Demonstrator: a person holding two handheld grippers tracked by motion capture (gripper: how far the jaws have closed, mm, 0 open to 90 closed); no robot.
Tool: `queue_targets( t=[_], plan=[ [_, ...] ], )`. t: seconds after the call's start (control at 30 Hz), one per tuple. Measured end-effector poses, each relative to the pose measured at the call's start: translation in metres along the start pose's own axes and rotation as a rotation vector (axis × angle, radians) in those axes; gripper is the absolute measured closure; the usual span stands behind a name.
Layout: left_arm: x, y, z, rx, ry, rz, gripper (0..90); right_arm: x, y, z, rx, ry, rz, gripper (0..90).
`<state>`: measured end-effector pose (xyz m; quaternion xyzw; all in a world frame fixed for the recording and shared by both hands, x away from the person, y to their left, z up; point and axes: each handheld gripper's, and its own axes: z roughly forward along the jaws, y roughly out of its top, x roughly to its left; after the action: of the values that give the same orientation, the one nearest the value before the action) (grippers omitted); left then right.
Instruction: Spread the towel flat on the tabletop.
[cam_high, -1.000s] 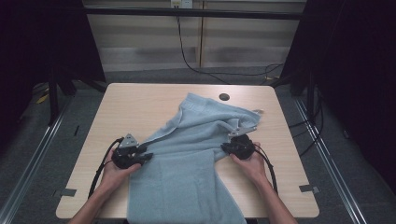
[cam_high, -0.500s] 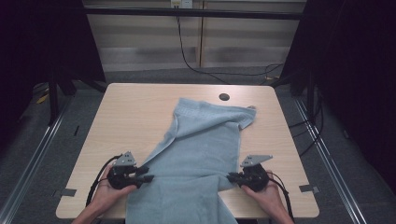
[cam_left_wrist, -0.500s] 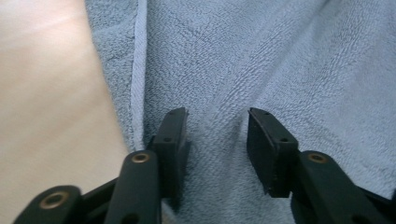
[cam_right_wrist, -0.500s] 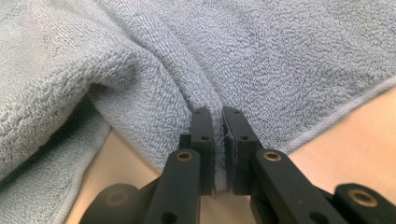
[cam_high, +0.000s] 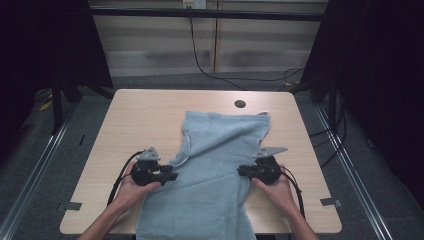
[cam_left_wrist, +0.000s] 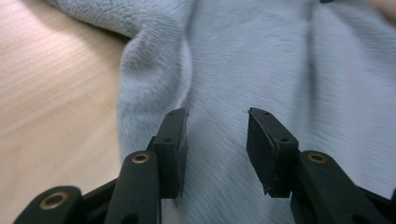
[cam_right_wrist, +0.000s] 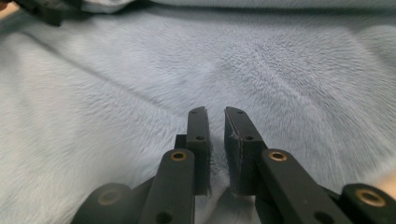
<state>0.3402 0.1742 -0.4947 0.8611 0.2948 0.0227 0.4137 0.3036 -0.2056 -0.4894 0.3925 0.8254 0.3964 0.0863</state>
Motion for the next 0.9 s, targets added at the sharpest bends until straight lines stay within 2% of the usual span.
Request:
queue_targets(
  t=[0.03,0.07,0.1,0.17,0.2,0.23,0.33,0.37,0.4,0.43,0.47,0.5,0.53,0.57,0.6,0.7,0.77,0.8,0.83,0.87,0.9],
  plan=[
    [0.000,0.000,0.000,0.000,0.000,0.000,59.0,0.000,0.000,0.000,0.000,0.000,0.000,81.1],
    [0.006,-0.003,0.004,-0.001,0.017,-0.024,60.1,-0.003,0.005,0.012,0.026,-0.008,0.003,80.2],
    [0.006,-0.004,0.003,-0.003,0.016,-0.022,61.4,-0.004,0.007,0.015,0.025,-0.011,0.001,77.9],
    [0.002,-0.006,-0.001,0.027,0.058,0.018,61.3,-0.001,0.012,0.017,0.017,-0.010,-0.001,70.5],
    [0.002,-0.006,-0.001,0.027,0.058,0.018,61.4,0.000,0.015,0.016,0.001,-0.016,-0.005,68.0],
    [-0.003,-0.011,-0.005,0.039,0.089,0.046,61.3,0.000,0.017,0.015,-0.003,-0.028,-0.002,64.9],
    [-0.007,-0.020,-0.013,0.031,0.102,0.048,61.3,0.001,0.014,0.020,0.032,-0.040,0.008,60.2],
    [-0.010,-0.030,-0.024,0.031,0.104,0.026,61.4,0.002,0.012,0.022,0.057,-0.044,0.003,59.0],
    [-0.013,-0.034,-0.029,0.039,0.089,0.018,61.3,0.004,0.008,0.024,0.060,-0.042,0.001,58.0],
    [-0.013,-0.034,-0.029,0.039,0.089,0.018,61.2,0.007,0.006,0.025,0.040,-0.031,-0.004,57.5],
    [-0.020,-0.042,-0.038,0.054,0.033,0.004,61.2,0.010,0.005,0.025,0.035,-0.017,0.001,56.3],
    [-0.024,-0.045,-0.041,0.059,-0.001,0.003,61.2,0.013,0.005,0.025,0.038,-0.010,-0.004,54.9],
    [-0.024,-0.045,-0.041,0.059,-0.001,0.003,61.2,0.019,0.004,0.026,0.039,-0.007,-0.014,54.1],
    [-0.030,-0.049,-0.045,0.041,-0.038,0.000,61.2,0.024,0.003,0.025,0.047,-0.006,-0.029,54.1],
    [-0.033,-0.048,-0.045,0.019,-0.058,-0.001,61.2,0.031,0.001,0.025,0.045,-0.003,-0.045,54.0],
    [-0.033,-0.033,-0.043,-0.032,-0.060,0.029,57.8,0.049,-0.005,0.022,0.056,0.004,-0.094,54.1],
    [-0.027,-0.020,-0.037,-0.067,-0.080,0.016,55.5,0.058,-0.010,0.019,0.050,0.013,-0.107,54.1],
    [-0.023,-0.015,-0.032,-0.073,-0.068,0.021,55.3,0.063,-0.013,0.017,0.053,0.007,-0.118,54.1],
    [-0.019,-0.011,-0.027,-0.061,-0.028,0.020,55.0,0.066,-0.015,0.015,0.060,0.005,-0.126,54.1],
    [-0.019,-0.011,-0.027,-0.061,-0.028,0.020,55.0,0.067,-0.017,0.013,0.063,0.006,-0.125,54.1],
    [-0.007,-0.009,-0.018,-0.047,-0.007,-0.026,55.2,0.068,-0.019,0.010,0.057,0.012,-0.120,54.0]
  ],
)
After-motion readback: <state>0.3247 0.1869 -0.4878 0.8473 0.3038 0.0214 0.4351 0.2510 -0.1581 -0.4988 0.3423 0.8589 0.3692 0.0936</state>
